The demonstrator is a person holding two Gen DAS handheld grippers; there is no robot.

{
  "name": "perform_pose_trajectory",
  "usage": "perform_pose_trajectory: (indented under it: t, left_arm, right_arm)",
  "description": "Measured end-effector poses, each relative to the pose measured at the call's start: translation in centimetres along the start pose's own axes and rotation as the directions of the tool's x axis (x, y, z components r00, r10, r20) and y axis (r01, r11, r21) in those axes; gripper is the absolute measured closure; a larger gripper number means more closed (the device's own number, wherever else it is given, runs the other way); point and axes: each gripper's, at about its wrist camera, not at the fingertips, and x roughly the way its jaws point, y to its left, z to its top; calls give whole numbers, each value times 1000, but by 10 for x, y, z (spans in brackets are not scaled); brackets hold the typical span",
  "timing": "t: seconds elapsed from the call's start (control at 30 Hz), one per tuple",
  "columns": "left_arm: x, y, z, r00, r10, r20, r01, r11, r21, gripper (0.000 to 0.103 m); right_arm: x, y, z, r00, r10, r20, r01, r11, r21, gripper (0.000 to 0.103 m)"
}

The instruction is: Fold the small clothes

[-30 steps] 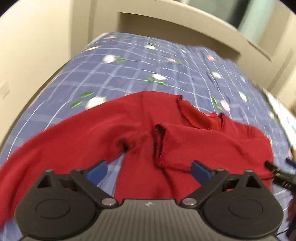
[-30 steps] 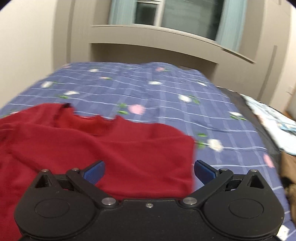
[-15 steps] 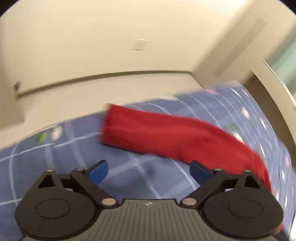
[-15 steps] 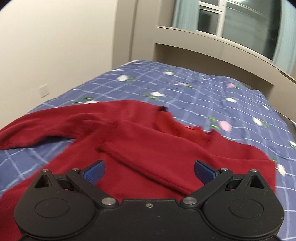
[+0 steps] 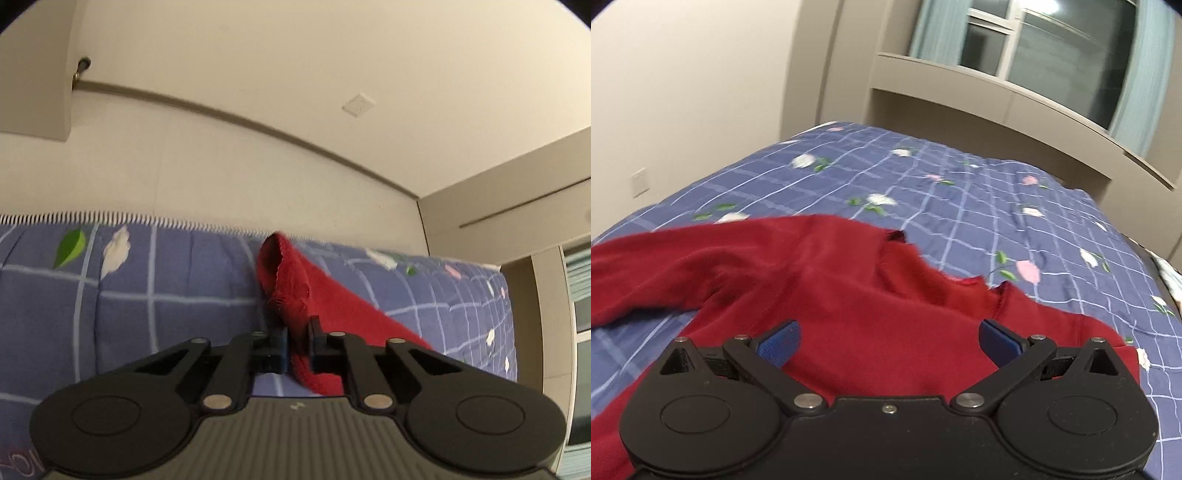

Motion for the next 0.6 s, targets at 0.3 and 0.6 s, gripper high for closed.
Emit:
perform_pose_trajectory:
  t: [0.3,0.6]
  left_arm:
    - [-27,-87,27,962,-200,188,144,951,274,97]
    - [-68,-242,9,801,-586,120,424,698,577,97]
  right_arm:
    - [40,3,-7,996,45,-79,-51,996,-77,1]
    - [12,-36,-3,996,90,3,-90,994,-55,1]
